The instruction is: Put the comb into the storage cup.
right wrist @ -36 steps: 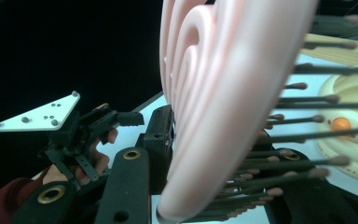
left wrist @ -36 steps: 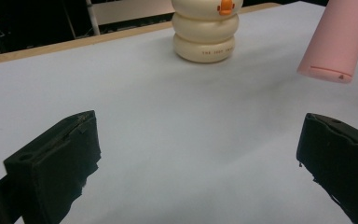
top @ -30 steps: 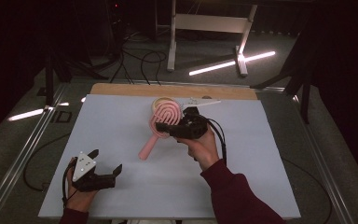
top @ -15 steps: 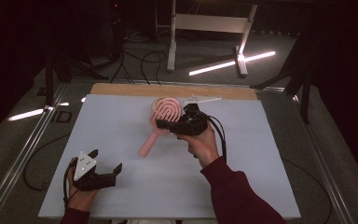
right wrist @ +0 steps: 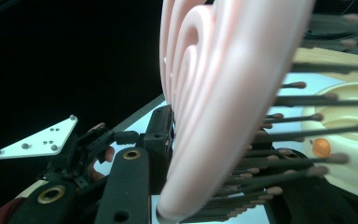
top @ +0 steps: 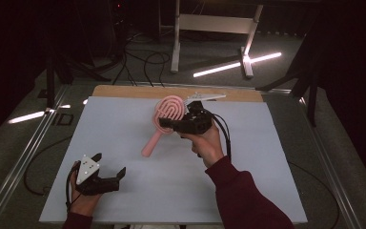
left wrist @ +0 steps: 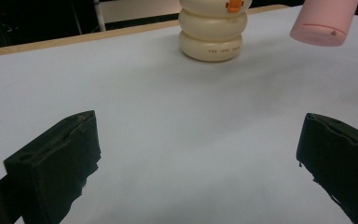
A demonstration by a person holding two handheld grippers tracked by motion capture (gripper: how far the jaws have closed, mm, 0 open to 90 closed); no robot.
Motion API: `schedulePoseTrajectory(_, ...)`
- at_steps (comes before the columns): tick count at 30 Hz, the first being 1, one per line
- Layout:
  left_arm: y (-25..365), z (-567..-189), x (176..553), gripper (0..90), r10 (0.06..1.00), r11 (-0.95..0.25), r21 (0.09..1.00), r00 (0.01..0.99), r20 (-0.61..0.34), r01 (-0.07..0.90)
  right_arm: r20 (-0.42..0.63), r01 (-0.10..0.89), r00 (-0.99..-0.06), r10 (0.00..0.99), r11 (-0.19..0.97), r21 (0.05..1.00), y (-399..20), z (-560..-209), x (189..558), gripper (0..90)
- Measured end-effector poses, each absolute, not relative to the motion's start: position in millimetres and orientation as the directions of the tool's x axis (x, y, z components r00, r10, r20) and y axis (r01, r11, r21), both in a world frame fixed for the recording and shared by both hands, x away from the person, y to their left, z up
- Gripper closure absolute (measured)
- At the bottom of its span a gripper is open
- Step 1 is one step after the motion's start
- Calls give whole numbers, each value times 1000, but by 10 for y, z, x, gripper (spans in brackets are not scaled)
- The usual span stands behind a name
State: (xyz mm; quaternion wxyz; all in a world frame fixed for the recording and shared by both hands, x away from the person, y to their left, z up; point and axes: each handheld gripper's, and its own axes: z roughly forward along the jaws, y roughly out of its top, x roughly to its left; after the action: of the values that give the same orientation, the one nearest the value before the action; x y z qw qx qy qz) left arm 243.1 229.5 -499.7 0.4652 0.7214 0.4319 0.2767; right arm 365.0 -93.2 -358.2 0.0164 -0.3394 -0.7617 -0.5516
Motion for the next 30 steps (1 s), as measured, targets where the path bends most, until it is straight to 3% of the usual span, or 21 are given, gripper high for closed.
schedulePoseTrajectory(30, 2298, -5000, 2432, 3, 887, -192, 912, 462, 4, 362, 345, 509, -774, 531, 198, 838, -872, -3406, 3833, 638)
